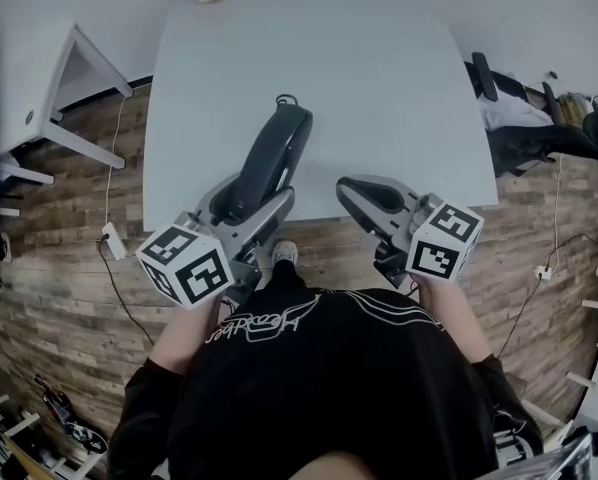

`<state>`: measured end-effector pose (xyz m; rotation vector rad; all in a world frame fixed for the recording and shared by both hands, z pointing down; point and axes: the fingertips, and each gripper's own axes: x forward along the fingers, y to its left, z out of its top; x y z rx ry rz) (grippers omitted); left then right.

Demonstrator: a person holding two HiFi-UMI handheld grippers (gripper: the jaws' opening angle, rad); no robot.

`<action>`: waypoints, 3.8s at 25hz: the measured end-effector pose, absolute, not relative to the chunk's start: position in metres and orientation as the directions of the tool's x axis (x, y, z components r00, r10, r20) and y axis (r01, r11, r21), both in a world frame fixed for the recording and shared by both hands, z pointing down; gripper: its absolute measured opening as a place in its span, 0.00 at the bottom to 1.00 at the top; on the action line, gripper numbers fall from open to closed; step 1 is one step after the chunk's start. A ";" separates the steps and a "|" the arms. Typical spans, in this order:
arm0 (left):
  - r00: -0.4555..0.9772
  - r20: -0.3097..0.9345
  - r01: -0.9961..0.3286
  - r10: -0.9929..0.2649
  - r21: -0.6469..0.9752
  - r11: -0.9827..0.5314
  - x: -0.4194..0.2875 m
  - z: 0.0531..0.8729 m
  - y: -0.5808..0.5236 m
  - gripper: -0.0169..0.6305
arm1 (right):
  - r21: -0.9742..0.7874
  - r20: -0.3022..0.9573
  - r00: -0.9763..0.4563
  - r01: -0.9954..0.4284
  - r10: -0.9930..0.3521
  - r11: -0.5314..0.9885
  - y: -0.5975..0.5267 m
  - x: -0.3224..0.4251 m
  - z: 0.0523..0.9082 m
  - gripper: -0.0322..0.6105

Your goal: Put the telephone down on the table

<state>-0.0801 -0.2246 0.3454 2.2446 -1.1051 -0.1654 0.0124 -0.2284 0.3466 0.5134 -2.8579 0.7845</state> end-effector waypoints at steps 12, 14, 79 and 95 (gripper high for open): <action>0.607 0.240 -0.723 -0.757 0.563 -0.401 -0.154 0.377 -0.294 0.48 | -0.509 0.224 -0.927 -0.374 -0.301 0.775 -0.296 -0.048 0.363 0.11; 0.604 0.255 -0.728 -0.756 0.563 -0.392 -0.160 0.385 -0.304 0.48 | -0.517 0.228 -0.924 -0.381 -0.305 0.766 -0.304 -0.052 0.368 0.11; 0.503 0.698 -0.838 -0.509 0.250 -0.485 -0.104 0.591 -0.385 0.52 | -0.708 0.316 -0.857 -0.499 -0.407 0.501 -0.377 -0.007 0.481 0.11; 0.555 0.476 -0.829 -0.683 0.383 -0.407 -0.131 0.489 -0.333 0.53 | -0.608 0.292 -0.860 -0.505 -0.418 0.613 -0.310 0.005 0.444 0.11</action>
